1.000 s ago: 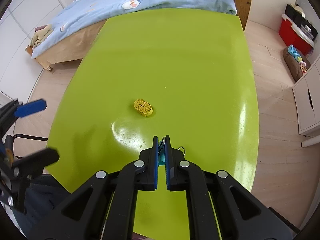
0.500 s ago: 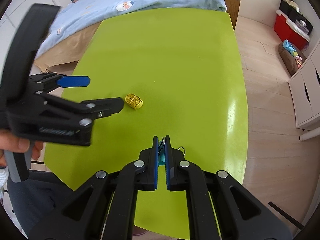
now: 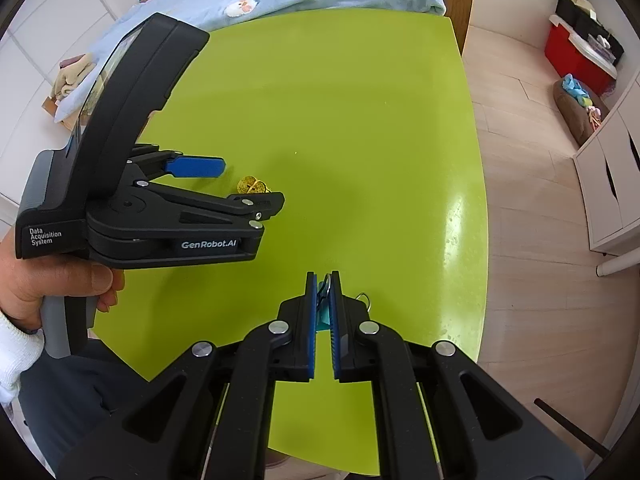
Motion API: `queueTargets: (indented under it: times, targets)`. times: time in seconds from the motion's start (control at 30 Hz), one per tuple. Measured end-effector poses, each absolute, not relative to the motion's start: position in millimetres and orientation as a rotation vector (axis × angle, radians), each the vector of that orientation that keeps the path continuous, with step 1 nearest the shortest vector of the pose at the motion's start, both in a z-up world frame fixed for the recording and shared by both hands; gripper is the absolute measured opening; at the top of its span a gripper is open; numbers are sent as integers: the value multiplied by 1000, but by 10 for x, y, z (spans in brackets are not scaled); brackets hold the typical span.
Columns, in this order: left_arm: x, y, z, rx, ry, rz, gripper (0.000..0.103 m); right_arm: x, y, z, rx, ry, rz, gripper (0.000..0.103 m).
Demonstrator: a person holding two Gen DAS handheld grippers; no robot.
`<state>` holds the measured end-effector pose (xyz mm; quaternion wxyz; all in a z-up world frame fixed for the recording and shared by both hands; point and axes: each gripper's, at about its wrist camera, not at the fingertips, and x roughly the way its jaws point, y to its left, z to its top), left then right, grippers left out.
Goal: Collect trash
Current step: 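Grasp the yellow coiled roll with the left gripper while the right gripper holds the clip, then carry both items over the wastebasket and open both grippers to drop them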
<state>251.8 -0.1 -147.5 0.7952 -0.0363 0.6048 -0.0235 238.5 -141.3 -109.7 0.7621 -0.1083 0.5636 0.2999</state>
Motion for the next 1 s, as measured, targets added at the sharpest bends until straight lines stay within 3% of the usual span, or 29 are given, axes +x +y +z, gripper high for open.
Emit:
queueTargets:
  times: [0.1, 0.17, 0.2, 0.6, 1.0]
  targets:
    - [2513, -25, -1466, -36, 1295, -24, 53, 2381, -1408, -1108, -236, 1228, 652, 5]
    - [2509, -13, -1454, -21, 1292, -12, 41, 2381, -1408, -1112, -235, 1229, 652, 5]
    - [2506, -7, -1444, -18, 1293, -16, 29, 2365, -1407, -1108, -235, 1228, 653, 5]
    - [2355, -24, -1247, 3, 1261, -32, 28, 2299, -1372, -1049, -239, 1208, 669, 5]
    - [1676, 85, -793, -8, 1148, -36, 27, 2013, -1306, -786, -267, 1142, 710, 5]
